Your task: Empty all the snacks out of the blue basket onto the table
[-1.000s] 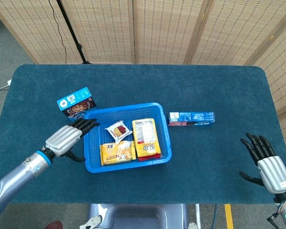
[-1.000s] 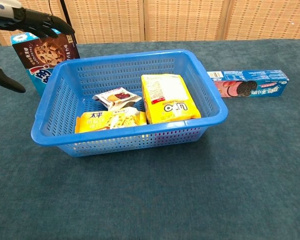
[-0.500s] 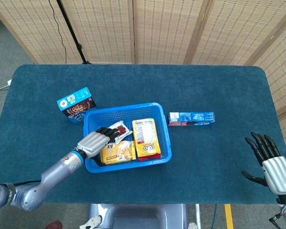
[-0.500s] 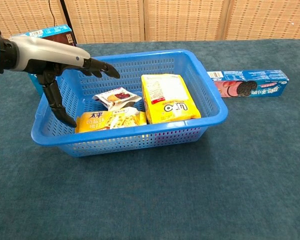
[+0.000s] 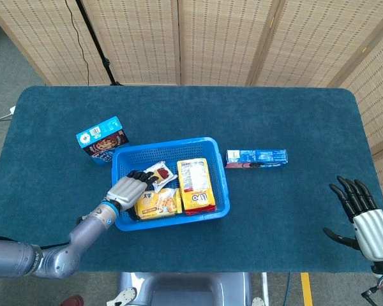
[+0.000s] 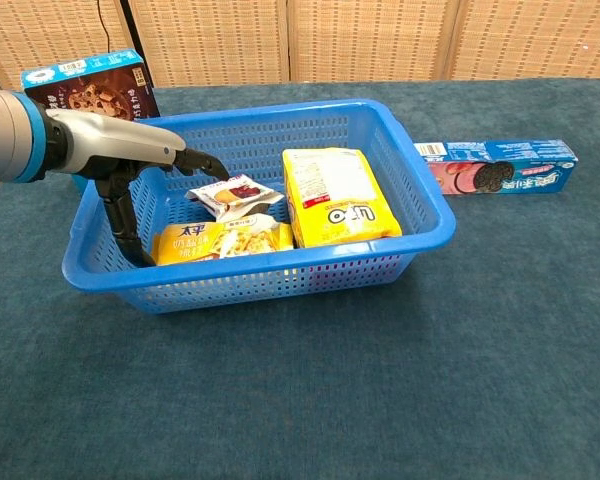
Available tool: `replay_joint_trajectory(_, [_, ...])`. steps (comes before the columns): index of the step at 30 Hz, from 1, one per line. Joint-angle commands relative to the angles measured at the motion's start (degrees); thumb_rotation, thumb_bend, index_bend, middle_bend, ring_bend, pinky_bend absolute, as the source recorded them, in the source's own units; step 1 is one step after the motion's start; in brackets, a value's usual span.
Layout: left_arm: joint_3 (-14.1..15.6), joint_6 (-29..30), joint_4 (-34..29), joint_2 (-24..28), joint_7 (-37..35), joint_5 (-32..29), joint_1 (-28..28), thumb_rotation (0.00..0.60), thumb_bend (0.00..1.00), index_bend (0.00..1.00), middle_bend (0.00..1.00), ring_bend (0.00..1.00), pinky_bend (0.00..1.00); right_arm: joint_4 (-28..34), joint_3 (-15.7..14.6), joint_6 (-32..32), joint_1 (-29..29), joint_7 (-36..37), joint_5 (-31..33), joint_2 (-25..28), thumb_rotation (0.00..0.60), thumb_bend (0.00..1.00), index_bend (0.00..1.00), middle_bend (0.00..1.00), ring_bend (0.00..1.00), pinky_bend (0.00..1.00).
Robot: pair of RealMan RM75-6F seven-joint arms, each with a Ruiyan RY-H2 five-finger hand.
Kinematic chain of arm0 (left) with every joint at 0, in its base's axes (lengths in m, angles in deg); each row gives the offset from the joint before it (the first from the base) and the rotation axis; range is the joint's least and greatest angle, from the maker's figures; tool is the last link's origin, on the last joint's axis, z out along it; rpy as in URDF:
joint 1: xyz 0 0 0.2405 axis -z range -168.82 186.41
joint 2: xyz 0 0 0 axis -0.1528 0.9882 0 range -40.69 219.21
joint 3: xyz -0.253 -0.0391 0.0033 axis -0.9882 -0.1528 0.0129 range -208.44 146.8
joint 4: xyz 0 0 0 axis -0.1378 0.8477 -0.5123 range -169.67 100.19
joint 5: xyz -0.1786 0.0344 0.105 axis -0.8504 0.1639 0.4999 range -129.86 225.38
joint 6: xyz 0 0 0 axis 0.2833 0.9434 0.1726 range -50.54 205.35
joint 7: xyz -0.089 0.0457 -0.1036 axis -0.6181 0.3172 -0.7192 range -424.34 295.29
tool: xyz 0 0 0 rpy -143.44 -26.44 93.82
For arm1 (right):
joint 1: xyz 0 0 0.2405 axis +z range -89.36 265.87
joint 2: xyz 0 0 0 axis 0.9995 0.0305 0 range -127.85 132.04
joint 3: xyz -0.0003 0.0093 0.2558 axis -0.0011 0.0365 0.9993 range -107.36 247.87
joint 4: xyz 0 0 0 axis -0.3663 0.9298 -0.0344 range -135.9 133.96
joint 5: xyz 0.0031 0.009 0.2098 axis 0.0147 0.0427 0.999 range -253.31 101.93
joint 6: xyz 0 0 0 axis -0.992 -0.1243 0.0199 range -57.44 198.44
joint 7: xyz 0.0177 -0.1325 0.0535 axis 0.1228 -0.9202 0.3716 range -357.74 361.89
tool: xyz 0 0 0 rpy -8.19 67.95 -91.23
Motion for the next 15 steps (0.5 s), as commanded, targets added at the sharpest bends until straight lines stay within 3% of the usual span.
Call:
replay_joint_trajectory(1, [0.93,1.91,1.63,-2.44,2.51,-3.65,1.46,0.6,0.02,0.0,0.0,0.0,0.0,0.14,0.03,-0.12,-0.07,-0.09,-0.3,0.02,0.6,0.0,0.0,0.0,0.0,0.0])
replay_joint_trajectory(9, [0.65,1.27,3.76,-4.95,1.93,-5.53,1.37,0.6,0.02,0.0,0.0,0.0,0.02,0.54,0.18,-0.62,-0.27,-0.25,-1.2,0.18,0.6,0.0,0.0,0.0,0.0,0.0])
replay_joint_trajectory(15, [0.72,0.51,5.42,-6.45,1.8,-6.54,1.44,0.6,0.02,0.0,0.0,0.0,0.28,0.65,0.22,-0.4,-0.19,-0.2,-1.59,0.16,0.6,0.0,0.0,0.0,0.0,0.0])
